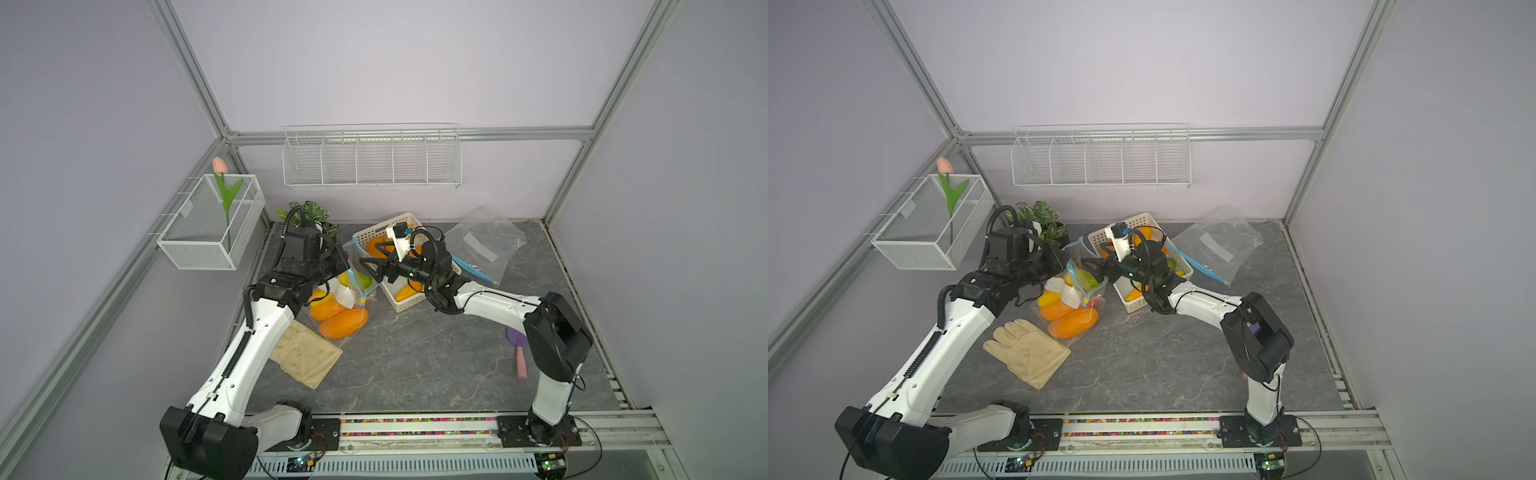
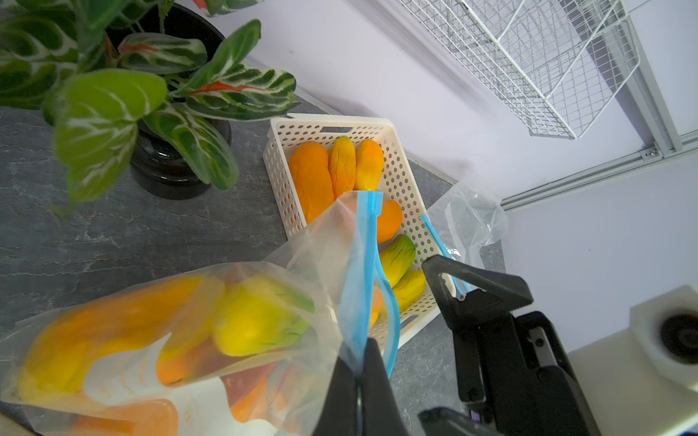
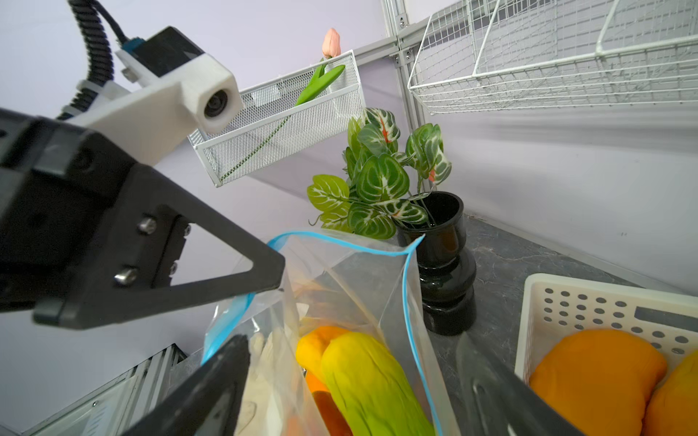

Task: Place the mango in a zip-top bag and seal the zipper
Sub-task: Place the mango in the zipper food storage bag, then pick up the mango from the basket.

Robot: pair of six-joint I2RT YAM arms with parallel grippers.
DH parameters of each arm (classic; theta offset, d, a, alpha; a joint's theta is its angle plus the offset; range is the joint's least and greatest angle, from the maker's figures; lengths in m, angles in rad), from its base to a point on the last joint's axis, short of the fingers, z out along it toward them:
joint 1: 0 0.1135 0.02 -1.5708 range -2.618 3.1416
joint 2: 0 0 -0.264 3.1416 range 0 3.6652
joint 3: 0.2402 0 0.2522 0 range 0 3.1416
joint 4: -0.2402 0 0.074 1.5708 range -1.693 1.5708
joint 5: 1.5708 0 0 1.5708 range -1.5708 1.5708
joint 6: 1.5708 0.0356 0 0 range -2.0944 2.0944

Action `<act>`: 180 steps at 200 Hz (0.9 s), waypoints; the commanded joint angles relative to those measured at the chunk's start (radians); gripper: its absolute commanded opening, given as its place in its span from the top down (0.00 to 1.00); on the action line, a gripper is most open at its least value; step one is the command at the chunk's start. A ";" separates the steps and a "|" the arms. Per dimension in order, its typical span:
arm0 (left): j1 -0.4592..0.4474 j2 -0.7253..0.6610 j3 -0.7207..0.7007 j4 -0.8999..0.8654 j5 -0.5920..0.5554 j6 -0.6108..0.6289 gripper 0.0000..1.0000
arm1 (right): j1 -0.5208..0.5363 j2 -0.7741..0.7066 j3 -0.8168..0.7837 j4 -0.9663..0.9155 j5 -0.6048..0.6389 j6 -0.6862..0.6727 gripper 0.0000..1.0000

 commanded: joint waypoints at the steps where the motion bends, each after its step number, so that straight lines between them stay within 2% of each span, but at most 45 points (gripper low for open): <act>1: 0.008 -0.011 0.030 0.017 -0.006 -0.003 1.00 | -0.051 -0.142 -0.019 -0.128 0.008 0.015 0.14; 17: 0.010 -0.014 0.030 0.017 -0.009 -0.002 1.00 | -0.084 -0.223 -0.022 -0.312 0.132 0.055 0.13; 30: 0.009 -0.016 0.030 0.022 -0.005 -0.003 1.00 | -0.108 -0.241 0.026 -0.549 0.269 0.084 0.11; 50: 0.010 -0.020 0.033 0.031 -0.001 -0.006 1.00 | -0.150 -0.135 0.205 -0.965 0.383 0.115 0.12; 64: 0.010 -0.027 0.035 0.042 0.004 -0.008 1.00 | -0.184 -0.030 0.306 -1.157 0.395 0.137 0.19; 99: 0.009 -0.033 0.027 0.049 0.000 -0.008 1.00 | -0.228 0.119 0.383 -1.204 0.386 0.182 0.32; 122: 0.009 -0.029 0.025 0.044 0.000 -0.006 1.00 | -0.234 0.207 0.447 -1.224 0.401 0.188 0.32; 180: 0.010 -0.033 0.002 0.045 -0.011 -0.003 1.00 | -0.242 0.325 0.469 -1.181 0.430 0.215 0.33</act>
